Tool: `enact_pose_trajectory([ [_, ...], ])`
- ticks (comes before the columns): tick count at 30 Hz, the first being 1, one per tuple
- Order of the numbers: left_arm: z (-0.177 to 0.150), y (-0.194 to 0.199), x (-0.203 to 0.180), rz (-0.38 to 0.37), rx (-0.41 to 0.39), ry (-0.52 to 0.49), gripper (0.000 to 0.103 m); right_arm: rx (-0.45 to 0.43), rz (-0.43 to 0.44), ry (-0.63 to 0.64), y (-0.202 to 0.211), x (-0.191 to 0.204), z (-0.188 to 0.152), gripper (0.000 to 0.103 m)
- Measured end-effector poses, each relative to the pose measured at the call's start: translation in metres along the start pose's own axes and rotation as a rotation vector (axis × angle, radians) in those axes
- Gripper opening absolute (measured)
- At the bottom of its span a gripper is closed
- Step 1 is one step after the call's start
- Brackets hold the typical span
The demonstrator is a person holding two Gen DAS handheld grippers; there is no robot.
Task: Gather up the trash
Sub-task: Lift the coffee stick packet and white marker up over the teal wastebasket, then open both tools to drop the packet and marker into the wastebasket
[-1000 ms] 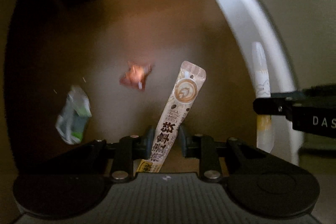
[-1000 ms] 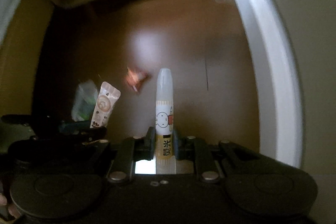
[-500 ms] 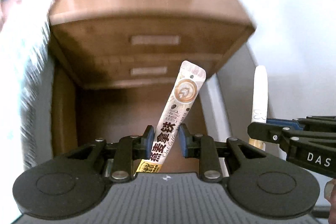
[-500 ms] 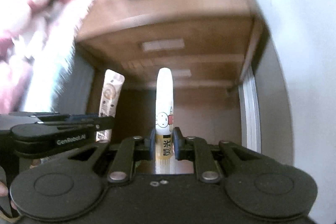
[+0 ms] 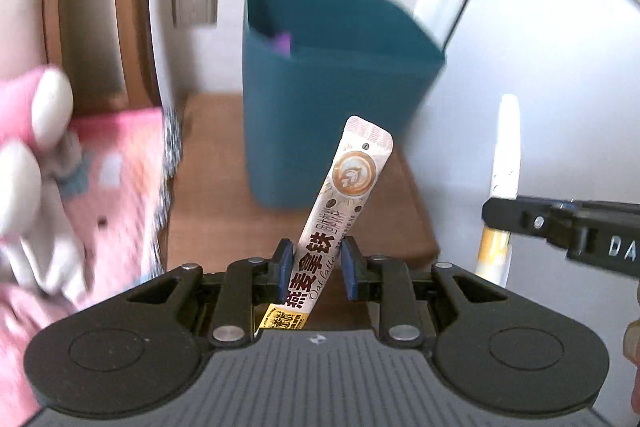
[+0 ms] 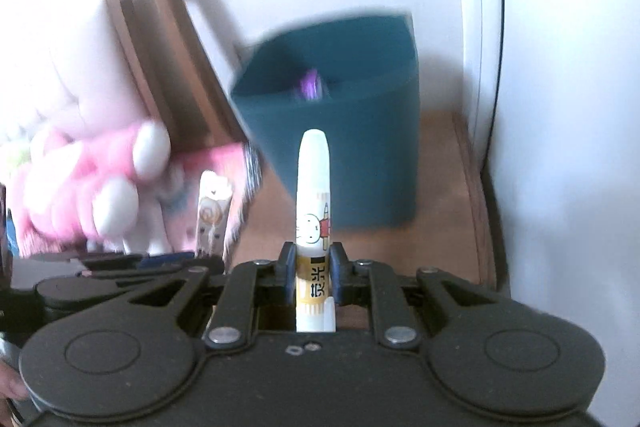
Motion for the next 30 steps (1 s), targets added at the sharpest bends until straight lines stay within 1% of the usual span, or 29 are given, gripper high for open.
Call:
enact_pose_trajectory([
  [4, 0.059, 0.025, -0.003, -0.017, -0.061, 0.008, 0.025, -0.074, -0.007, 0.008, 0.013, 0.005, 0.055, 0.016],
  [8, 0.117, 0.031, -0.006, 0.004, -0.117, -0.017, 0.025, -0.094, -0.015, 0.008, 0.002, 0.005, 0.104, 0.016],
  [10, 0.139, 0.025, -0.007, 0.023, -0.127, -0.022, 0.025, -0.101, -0.030, 0.013, -0.009, 0.005, 0.121, 0.016],
  [12, 0.163, 0.018, -0.010, 0.026, -0.145, -0.041, 0.025, -0.110, -0.048, 0.013, -0.017, 0.004, 0.142, 0.016],
  [14, 0.183, 0.008, -0.015, 0.049, -0.156, -0.071, 0.025, -0.116, -0.075, 0.009, -0.026, 0.000, 0.158, 0.016],
  [17, 0.204, -0.012, -0.019, 0.026, -0.158, -0.078, 0.025, -0.121, -0.092, 0.013, -0.038, -0.008, 0.174, 0.016],
  [19, 0.212, -0.027, -0.017, 0.018, -0.145, -0.065, 0.025, -0.108, -0.115, 0.011, -0.051, -0.017, 0.179, 0.016],
  [21, 0.218, -0.044, -0.014, 0.025, -0.120, -0.057, 0.025, -0.091, -0.117, 0.000, -0.063, -0.023, 0.181, 0.016],
  [22, 0.219, -0.044, -0.016, 0.033, -0.110, -0.055, 0.025, -0.081, -0.122, -0.006, -0.070, -0.026, 0.181, 0.016],
  [28, 0.209, -0.087, -0.006, 0.052, -0.009, -0.043, 0.025, -0.023, -0.117, -0.022, -0.102, -0.029, 0.179, 0.016],
  [30, 0.205, -0.098, -0.003, 0.067, 0.013, -0.049, 0.025, 0.002, -0.147, -0.012, -0.113, -0.031, 0.174, 0.016],
])
Point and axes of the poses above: each gripper's, at about its wrist camera, not at the fingertips, and y roughly against the way its jaws point, x to its left, z to its top, the point moved 10 cm from there along -y, roughly the way its jaws point, and after that the axes turned 5 degrees about x, right-handed, at the moved point
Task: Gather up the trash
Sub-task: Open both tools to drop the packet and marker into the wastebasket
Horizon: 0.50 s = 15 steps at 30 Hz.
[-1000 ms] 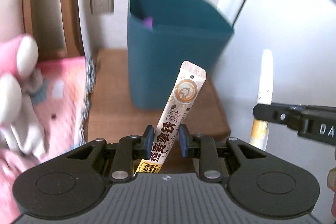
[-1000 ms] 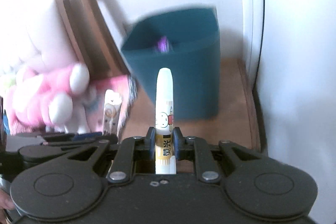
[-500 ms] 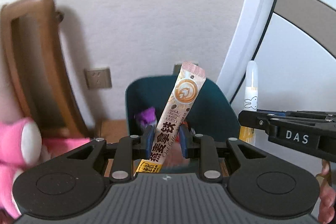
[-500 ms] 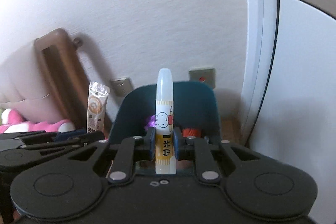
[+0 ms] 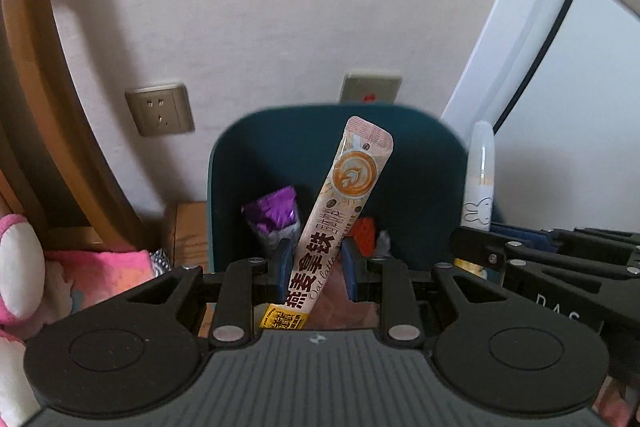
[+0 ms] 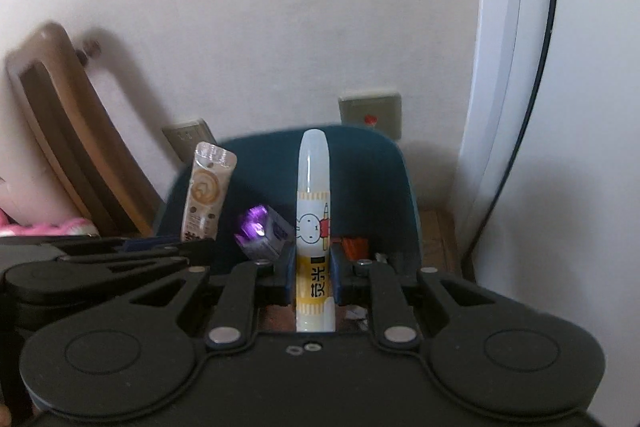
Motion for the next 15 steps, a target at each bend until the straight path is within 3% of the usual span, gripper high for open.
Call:
enact_pose_trajectory([
  [7, -0.011, -0.029, 0.001, 0.006, 0.068, -0.009, 0.025, 0.074, -0.014, -0.001, -0.029, -0.002, -0.017, 0.016],
  [11, -0.021, -0.044, 0.000, 0.032, 0.112, -0.042, 0.025, 0.082, -0.025, 0.010, -0.034, -0.003, -0.024, 0.016],
  [15, -0.025, -0.045, -0.005, 0.021, 0.103, -0.060, 0.027, 0.068, -0.024, 0.017, -0.031, -0.006, -0.024, 0.022],
])
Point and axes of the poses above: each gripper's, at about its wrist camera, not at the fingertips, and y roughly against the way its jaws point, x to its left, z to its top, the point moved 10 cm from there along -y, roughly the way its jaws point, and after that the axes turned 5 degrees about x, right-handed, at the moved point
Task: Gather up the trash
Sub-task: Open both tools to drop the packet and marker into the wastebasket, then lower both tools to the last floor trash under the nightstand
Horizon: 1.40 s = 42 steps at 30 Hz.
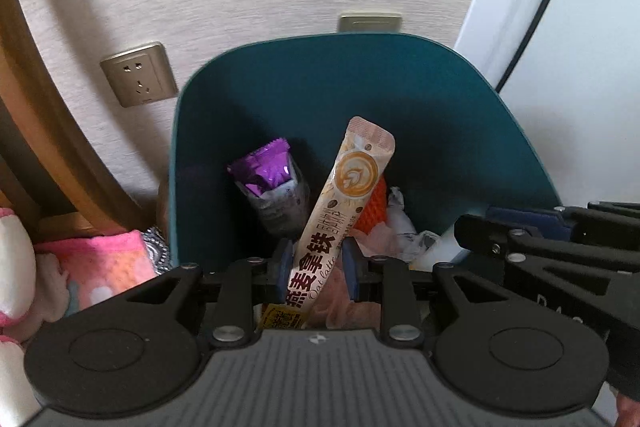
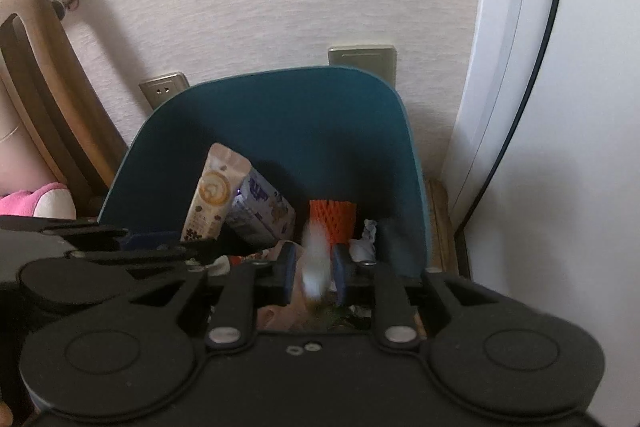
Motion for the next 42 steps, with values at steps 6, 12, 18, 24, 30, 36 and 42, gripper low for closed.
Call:
enact_pose_trajectory([
  [6, -0.002, 0.007, 0.000, -0.025, -0.010, 0.014, 0.041, -0.023, 0.017, 0.011, 0.010, -0.002, -0.001, 0.029],
  [12, -0.001, 0.030, -0.002, -0.023, -0.079, 0.008, 0.067, -0.060, 0.046, 0.007, 0.030, -0.006, -0.003, 0.036],
  [18, -0.007, 0.057, -0.009, -0.027, -0.127, -0.010, 0.074, -0.109, 0.084, 0.017, 0.060, -0.006, -0.012, 0.052],
  [24, -0.038, 0.086, -0.016, -0.013, -0.171, -0.046, 0.076, -0.146, 0.125, 0.058, 0.088, -0.004, -0.032, 0.061],
  [30, -0.083, 0.114, -0.015, -0.026, -0.178, -0.041, 0.076, -0.149, 0.148, 0.055, 0.106, -0.002, -0.069, 0.065],
  [36, -0.120, 0.135, -0.003, -0.004, -0.210, -0.089, 0.082, -0.114, 0.145, 0.040, 0.112, 0.004, -0.124, 0.077],
  [42, -0.168, 0.106, 0.012, -0.040, -0.148, -0.015, 0.084, -0.053, 0.190, 0.106, 0.085, 0.009, -0.177, 0.101],
])
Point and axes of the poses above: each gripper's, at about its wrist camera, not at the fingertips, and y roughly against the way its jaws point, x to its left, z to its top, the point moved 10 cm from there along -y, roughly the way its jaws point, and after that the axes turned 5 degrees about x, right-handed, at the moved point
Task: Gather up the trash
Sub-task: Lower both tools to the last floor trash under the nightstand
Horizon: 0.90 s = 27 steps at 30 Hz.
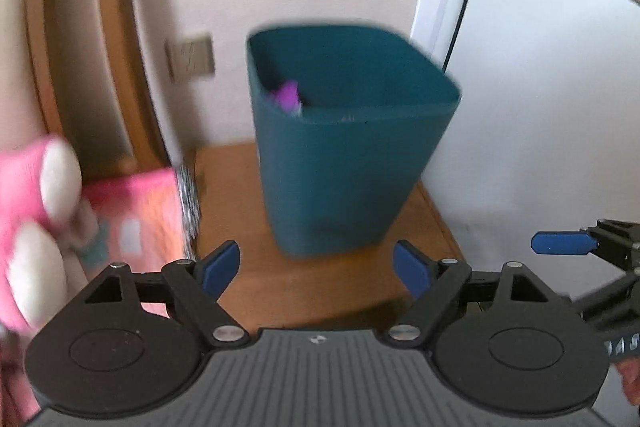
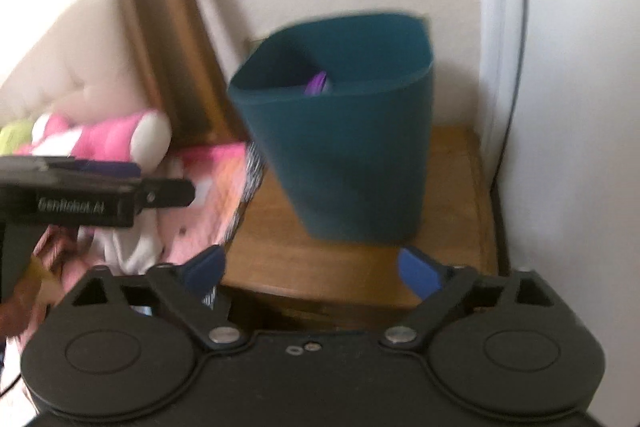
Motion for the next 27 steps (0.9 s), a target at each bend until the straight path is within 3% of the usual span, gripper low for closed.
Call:
enact_pose_trajectory([
  [3, -0.036, -0.025, 0.008, 0.013, 0.067, 0.074, 0.087, 0.064, 0.078, 0.034, -0.026, 0.001, -0.030, 0.103],
  [6, -0.074, -0.050, 0.014, 0.019, 0.122, 0.155, 0.103, 0.136, 0.137, 0.071, -0.058, -0.002, -0.063, 0.103],
  [8, -0.105, -0.066, 0.016, 0.033, 0.161, 0.198, 0.103, 0.193, 0.159, 0.085, -0.083, -0.008, -0.086, 0.103],
  [14, -0.219, -0.147, 0.026, 0.080, 0.305, 0.323, 0.103, 0.362, 0.104, 0.046, -0.172, -0.043, -0.159, 0.103],
  [22, -0.387, -0.273, 0.039, 0.175, 0.466, 0.334, 0.103, 0.457, 0.053, -0.067, -0.290, -0.068, -0.272, 0.101],
  [27, -0.469, -0.327, 0.041, 0.231, 0.533, 0.327, 0.103, 0.523, 0.046, -0.069, -0.359, -0.073, -0.339, 0.100],
])
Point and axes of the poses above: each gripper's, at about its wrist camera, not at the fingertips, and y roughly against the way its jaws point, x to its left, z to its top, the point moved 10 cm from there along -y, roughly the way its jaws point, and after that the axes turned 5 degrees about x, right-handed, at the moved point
